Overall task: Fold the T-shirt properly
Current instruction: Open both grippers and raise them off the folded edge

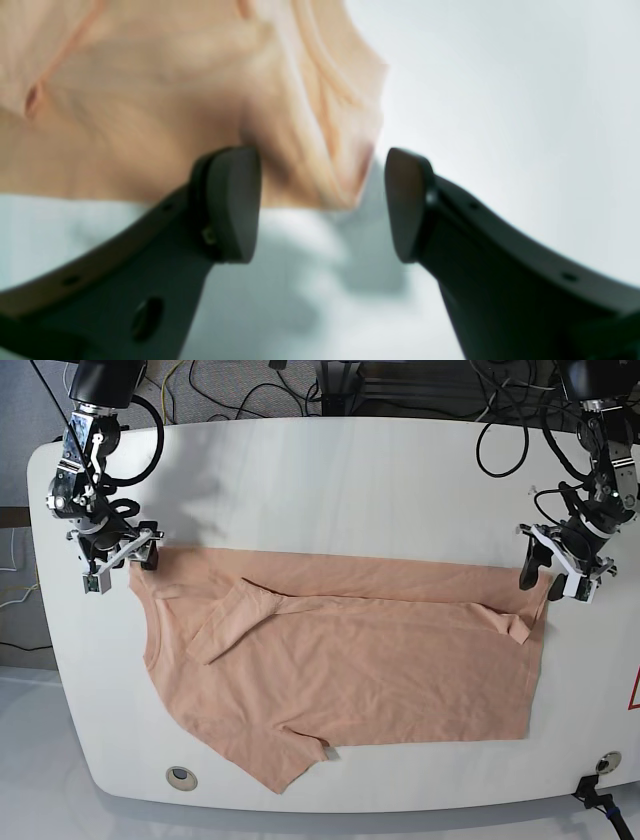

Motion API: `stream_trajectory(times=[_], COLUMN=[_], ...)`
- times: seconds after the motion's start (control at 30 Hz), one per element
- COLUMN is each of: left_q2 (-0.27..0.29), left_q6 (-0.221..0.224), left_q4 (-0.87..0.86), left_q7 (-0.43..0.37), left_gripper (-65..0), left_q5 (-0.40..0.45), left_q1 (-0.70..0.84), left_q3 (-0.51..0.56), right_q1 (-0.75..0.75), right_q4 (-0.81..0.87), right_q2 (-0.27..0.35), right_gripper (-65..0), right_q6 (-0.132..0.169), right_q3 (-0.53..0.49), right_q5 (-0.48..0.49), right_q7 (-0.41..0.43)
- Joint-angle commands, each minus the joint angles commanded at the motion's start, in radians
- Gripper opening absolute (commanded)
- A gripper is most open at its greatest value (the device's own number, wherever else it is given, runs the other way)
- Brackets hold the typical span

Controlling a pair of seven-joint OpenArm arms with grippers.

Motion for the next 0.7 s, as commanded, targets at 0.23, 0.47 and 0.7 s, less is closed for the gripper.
stream_trajectory(times=[0.23, 0.47, 0.7], left_q2=[0.000, 0.003, 0.003], left_q6=[0.000, 0.000, 0.015], left_q4=[0.000, -0.002, -0.009], left_q7=[0.000, 0.002, 0.002], left_gripper=[-34.1, -34.1, -34.1], left_q5=[0.000, 0.000, 0.003], left_q1=[0.000, -0.006, -0.026], left_q3=[-0.002, -0.057, -0.066], right_q1=[0.002, 0.002, -0.002], right_q4=[-0.080, -0.074, -0.075], right_q2=[-0.008, -0.037, -0.057], right_gripper=[-27.2, -44.4, -65.0], right_q6=[0.002, 0.002, 0.002], right_q3=[-0.003, -0.003, -0.003], right_q5=[0.006, 0.003, 0.003], right_q7=[0.048, 0.046, 0.043])
